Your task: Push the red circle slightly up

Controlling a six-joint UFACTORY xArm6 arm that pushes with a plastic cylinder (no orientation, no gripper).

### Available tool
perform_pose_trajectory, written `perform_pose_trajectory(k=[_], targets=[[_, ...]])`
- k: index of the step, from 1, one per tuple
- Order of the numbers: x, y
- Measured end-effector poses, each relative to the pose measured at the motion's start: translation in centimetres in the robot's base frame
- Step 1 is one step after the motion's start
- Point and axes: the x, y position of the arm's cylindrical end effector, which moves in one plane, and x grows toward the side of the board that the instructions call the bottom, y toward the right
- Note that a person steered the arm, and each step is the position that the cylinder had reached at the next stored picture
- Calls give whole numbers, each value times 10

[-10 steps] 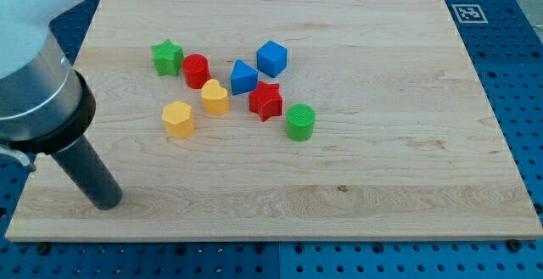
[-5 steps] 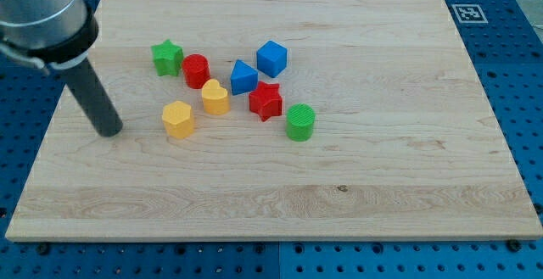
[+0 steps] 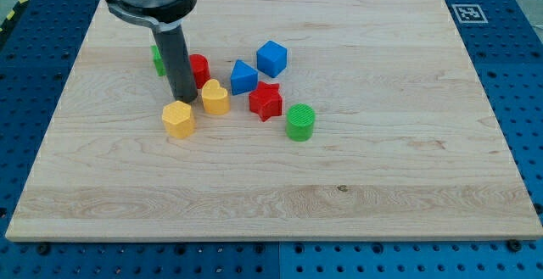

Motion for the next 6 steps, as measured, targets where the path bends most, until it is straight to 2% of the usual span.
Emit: perform_pose_trajectory(k=[6], targets=[[-44,45]])
